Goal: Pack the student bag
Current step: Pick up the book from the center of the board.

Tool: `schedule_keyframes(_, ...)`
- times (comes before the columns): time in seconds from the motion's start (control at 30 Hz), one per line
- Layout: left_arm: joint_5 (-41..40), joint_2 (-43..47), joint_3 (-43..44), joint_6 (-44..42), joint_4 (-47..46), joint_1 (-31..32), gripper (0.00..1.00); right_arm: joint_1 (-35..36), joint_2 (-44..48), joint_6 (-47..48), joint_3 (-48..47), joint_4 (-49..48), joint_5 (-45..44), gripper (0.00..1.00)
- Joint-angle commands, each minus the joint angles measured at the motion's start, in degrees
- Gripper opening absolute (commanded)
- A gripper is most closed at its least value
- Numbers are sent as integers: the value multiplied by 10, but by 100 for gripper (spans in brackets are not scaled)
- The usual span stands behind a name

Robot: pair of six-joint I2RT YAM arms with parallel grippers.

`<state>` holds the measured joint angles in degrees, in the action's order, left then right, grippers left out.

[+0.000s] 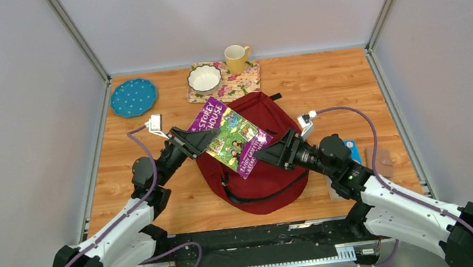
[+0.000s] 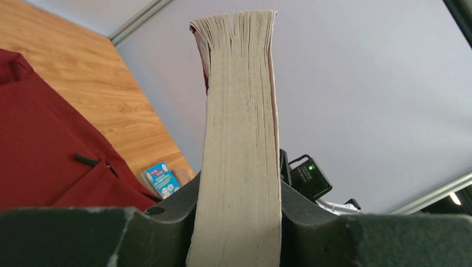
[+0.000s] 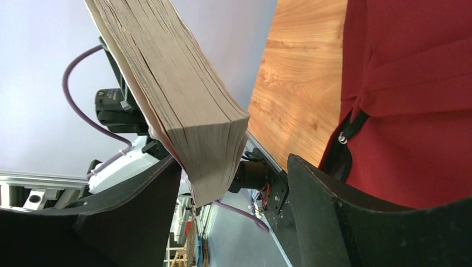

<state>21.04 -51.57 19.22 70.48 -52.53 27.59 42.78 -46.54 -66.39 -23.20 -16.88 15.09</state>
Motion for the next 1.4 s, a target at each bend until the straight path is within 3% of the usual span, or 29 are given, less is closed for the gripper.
schedule_keyframes(0.0, -32, 17, -5, 24, -124, 0, 0, 6, -9, -29, 4, -95, -16, 73)
schedule_keyframes(0.47, -29, -30, -18, 64, -221, 10, 0, 20, -131, -107, -25, -307, 6, 68)
schedule_keyframes(0.77, -28, -35, -30, 67, -221, 10, 0, 21, -130, -94, -44, -290, -1, 15)
schedule_keyframes(0.8, -26, -39, -31, 67, -217, 11, 0, 20, -124, -91, -43, -288, 1, 3)
schedule_keyframes(0.87, -20, -38, -30, 59, -203, 10, 24, 21, -113, -77, -41, -261, -6, 0)
schedule_keyframes(0.9, -15, -35, -29, 55, -178, 10, 44, 20, -91, -68, -42, -243, -13, 0)
schedule_keyframes(0.97, -13, -21, -25, 32, -143, 10, 62, 20, -60, -34, -45, -169, -39, 0)
schedule_keyframes(1.0, -8, -15, -19, 20, -82, 11, 70, 20, -44, -23, -49, -141, -51, 0)
schedule_keyframes(1.07, 2, 5, 14, -45, 5, 10, 70, 20, 18, 8, -56, -34, -104, 0)
schedule_keyframes(1.1, 8, 10, 33, -73, 116, 10, 70, 19, 39, 19, -60, 0, -122, 0)
schedule_keyframes(1.2, 6, 15, 110, -186, 307, 10, 71, 18, 131, 46, -83, 148, -208, 0)
schedule_keyframes(1.37, 9, -10, 194, -326, 479, 23, 72, 18, 258, 88, -135, 365, -350, 0)
